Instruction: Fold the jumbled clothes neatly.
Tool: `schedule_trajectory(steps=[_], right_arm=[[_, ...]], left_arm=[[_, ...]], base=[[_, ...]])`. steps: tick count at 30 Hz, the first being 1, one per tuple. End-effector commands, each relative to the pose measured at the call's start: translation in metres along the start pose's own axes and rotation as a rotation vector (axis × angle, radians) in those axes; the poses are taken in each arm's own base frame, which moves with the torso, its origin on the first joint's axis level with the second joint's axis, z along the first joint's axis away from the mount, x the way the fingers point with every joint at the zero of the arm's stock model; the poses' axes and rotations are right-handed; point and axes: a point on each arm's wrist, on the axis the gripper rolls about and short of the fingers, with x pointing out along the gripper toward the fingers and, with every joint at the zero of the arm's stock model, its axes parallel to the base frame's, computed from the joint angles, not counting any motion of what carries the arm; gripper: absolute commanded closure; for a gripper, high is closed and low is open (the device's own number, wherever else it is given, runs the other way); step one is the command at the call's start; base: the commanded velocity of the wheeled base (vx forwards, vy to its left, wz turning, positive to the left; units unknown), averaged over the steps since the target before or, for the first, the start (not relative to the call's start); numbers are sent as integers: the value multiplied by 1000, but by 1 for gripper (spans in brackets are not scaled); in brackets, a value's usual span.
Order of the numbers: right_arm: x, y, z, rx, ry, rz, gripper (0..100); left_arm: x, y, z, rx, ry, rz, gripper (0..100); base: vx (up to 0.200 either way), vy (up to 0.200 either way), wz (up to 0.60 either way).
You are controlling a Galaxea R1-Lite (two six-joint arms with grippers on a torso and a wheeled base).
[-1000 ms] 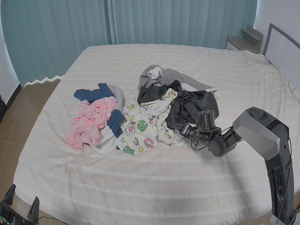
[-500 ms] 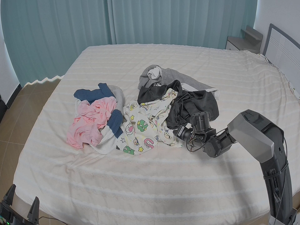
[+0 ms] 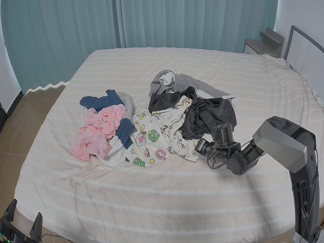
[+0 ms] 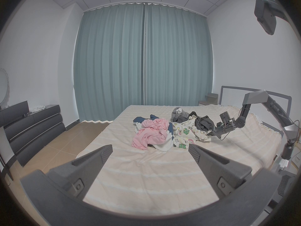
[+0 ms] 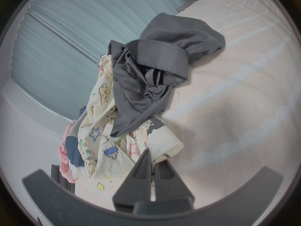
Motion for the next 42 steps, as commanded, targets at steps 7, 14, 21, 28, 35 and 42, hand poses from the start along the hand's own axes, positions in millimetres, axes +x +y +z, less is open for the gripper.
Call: schedule_trajectory(steps=[7,14,21,28,35,42], right_arm=[[-132,16,-5,-54,-83,154,100],[-204,8,-5,-62,-132,214,100],[-266,0,-7,-63,-156,282,100],[-301,5,-1,-98,-229,360,100],[-323,10,5,-181,-293,440,100],[-343,20,13,-312,-360,551,100]], left_arm=[[0,0,-5,0,1,0,0],[0,0,-5,0,1,0,0],[0,0,-5,0,1,1,0],[0,0,-5,0,1,0,0],[0,0,-5,0,1,1,0],[0,0,-5,1,1,1,0]], base=[[0,0,0],[0,0,0],[0,0,0],[0,0,0],[0,0,0],[0,0,0]])
